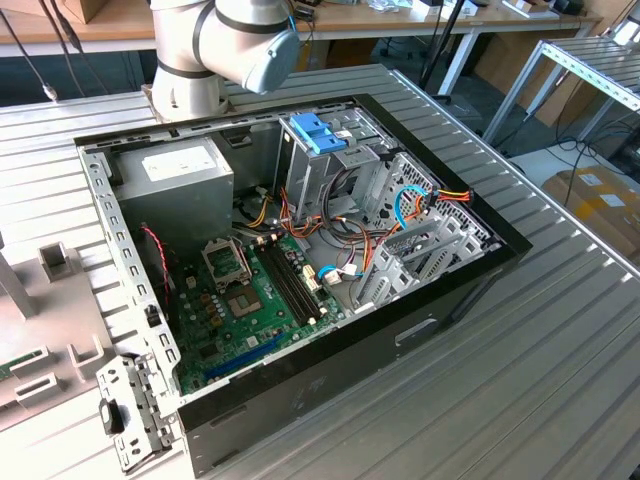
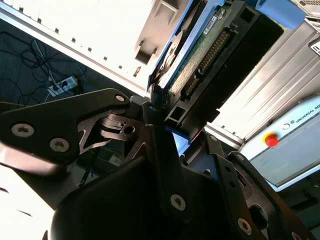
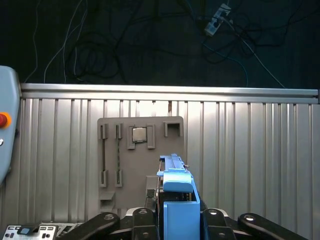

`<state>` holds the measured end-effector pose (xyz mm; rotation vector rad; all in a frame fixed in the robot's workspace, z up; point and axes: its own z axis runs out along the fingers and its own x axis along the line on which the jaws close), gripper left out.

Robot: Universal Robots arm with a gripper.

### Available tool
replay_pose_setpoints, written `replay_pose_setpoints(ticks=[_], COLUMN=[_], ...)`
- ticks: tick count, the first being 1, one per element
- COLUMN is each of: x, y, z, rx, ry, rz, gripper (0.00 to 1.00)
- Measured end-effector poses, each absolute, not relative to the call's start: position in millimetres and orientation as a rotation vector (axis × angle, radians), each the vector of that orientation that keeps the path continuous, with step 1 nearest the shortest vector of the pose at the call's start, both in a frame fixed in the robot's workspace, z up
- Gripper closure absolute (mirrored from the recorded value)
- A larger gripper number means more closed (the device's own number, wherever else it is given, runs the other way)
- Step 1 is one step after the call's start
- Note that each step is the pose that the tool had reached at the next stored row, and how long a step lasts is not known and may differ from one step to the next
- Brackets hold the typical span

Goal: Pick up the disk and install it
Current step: 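Pick up the disk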

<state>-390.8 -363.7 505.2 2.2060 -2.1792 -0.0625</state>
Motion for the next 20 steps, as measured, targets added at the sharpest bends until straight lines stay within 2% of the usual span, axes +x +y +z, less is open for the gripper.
replay_pose_setpoints(ticks=[20], x=[-367.6], y=[-363.8], z=[505.1], rx=[2.206], ry=[-2.179], rz=[-0.063], gripper=[0.63])
